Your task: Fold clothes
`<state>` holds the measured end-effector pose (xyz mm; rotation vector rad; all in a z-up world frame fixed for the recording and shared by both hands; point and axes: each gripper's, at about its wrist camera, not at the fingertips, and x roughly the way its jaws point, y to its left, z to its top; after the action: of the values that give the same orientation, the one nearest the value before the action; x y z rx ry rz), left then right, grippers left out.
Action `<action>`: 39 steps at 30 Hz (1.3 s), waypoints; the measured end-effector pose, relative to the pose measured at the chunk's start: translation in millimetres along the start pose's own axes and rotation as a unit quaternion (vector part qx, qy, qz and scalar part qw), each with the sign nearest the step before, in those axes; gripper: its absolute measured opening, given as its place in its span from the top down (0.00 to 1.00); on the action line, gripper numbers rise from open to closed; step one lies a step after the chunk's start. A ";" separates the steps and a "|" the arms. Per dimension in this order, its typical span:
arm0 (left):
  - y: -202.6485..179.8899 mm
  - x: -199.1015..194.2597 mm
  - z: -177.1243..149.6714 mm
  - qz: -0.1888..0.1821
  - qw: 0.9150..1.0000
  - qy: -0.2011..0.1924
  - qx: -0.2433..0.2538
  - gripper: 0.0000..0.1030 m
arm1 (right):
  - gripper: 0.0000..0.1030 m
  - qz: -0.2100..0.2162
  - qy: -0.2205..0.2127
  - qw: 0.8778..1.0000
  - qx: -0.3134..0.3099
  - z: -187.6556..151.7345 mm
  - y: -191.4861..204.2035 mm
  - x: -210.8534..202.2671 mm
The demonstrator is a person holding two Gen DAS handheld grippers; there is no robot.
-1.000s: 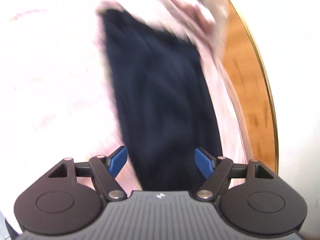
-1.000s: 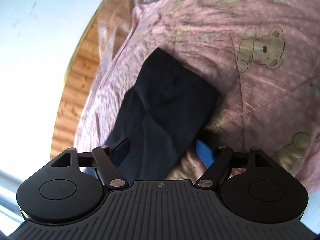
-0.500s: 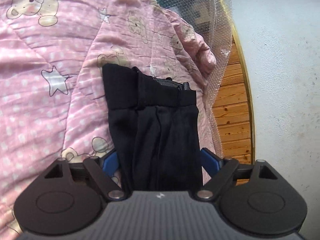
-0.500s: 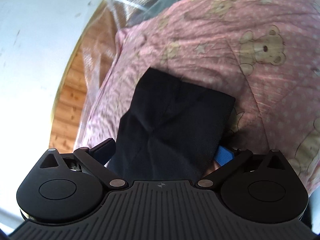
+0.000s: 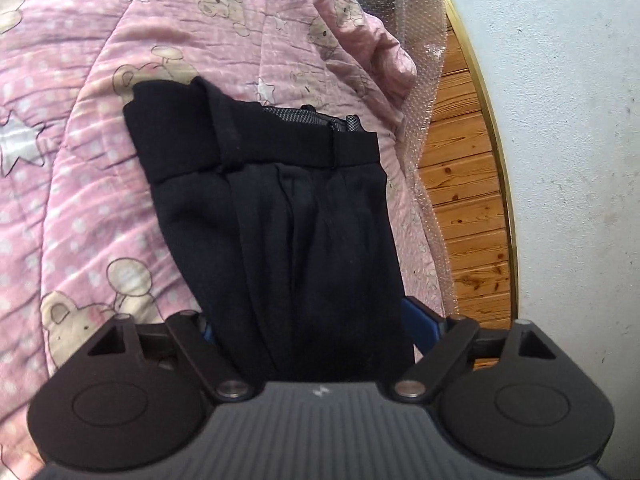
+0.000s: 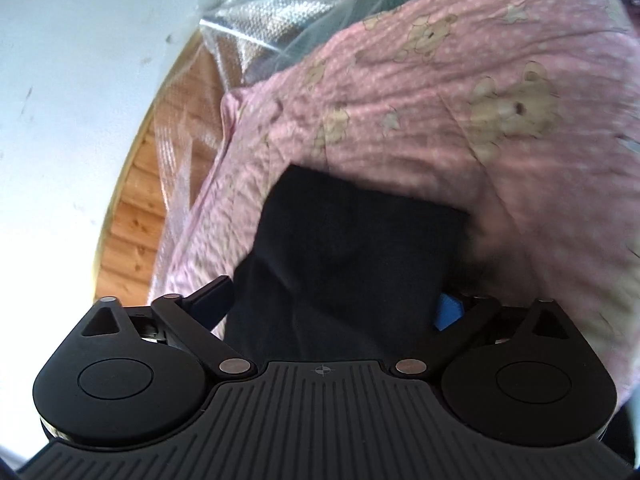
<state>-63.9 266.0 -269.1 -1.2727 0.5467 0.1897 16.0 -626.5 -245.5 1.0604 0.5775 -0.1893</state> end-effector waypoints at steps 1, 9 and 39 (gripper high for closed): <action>-4.2 4.5 2.0 0.004 1.000 0.002 0.008 0.16 | 0.05 0.001 0.000 1.000 -0.005 -1.6 -0.7 -1.3; -42.6 10.2 18.5 -0.010 1.000 0.007 0.027 0.94 | 1.00 -0.084 0.009 0.994 -0.074 23.9 43.8 33.6; -270.4 189.5 123.3 0.158 0.981 -0.012 0.113 0.93 | 1.00 -0.134 0.120 0.968 -0.174 119.1 212.6 140.2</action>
<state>249.5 270.8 -107.8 -0.9580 0.7283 0.3958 264.1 -608.0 -114.5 0.6643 0.9375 -0.1872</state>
